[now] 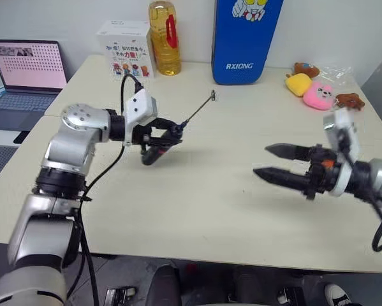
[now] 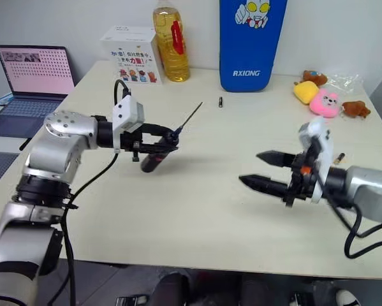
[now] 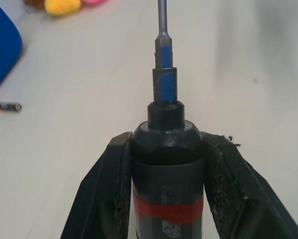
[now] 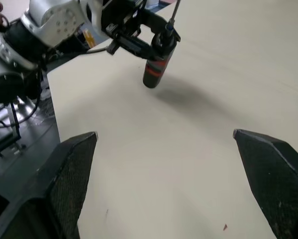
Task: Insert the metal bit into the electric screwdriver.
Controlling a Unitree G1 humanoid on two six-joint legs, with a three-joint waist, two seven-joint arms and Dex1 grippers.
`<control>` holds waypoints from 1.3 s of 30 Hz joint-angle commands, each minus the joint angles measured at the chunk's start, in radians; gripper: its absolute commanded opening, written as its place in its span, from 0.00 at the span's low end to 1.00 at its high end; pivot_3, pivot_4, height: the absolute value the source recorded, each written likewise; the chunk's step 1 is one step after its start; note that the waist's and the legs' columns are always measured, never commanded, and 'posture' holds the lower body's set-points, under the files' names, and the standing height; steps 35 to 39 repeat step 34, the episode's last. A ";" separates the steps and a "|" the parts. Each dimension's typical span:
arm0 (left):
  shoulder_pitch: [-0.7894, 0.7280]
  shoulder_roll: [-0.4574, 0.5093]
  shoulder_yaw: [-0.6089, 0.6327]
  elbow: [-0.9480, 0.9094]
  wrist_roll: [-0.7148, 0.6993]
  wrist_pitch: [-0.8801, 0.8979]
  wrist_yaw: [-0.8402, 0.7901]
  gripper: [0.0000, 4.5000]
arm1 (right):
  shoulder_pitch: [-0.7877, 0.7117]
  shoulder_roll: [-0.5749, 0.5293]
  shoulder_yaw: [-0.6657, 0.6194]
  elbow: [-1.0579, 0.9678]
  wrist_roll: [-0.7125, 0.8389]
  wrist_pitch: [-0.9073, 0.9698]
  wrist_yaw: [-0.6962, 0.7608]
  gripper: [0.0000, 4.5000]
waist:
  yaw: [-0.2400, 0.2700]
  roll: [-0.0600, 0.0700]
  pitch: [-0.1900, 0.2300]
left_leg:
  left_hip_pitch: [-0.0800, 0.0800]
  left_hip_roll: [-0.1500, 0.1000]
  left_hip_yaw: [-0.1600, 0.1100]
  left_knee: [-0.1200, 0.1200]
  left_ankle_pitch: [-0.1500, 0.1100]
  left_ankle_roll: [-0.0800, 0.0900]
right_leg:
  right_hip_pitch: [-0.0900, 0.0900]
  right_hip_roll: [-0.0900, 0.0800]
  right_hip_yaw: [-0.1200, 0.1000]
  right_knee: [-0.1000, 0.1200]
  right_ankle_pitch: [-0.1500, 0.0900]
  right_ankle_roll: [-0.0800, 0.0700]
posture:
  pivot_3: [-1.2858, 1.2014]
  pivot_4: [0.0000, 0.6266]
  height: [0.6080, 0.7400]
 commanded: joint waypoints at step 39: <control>0.306 0.155 0.285 -0.116 0.034 0.059 0.089 1.00 | -0.046 0.088 0.248 0.376 -0.730 -0.373 0.384 1.00 | -0.027 -0.003 0.000 | 0.002 0.001 0.000 0.001 0.000 0.000 | 0.000 0.000 0.001 0.004 0.000 0.000 | 0.52 0.24 1.00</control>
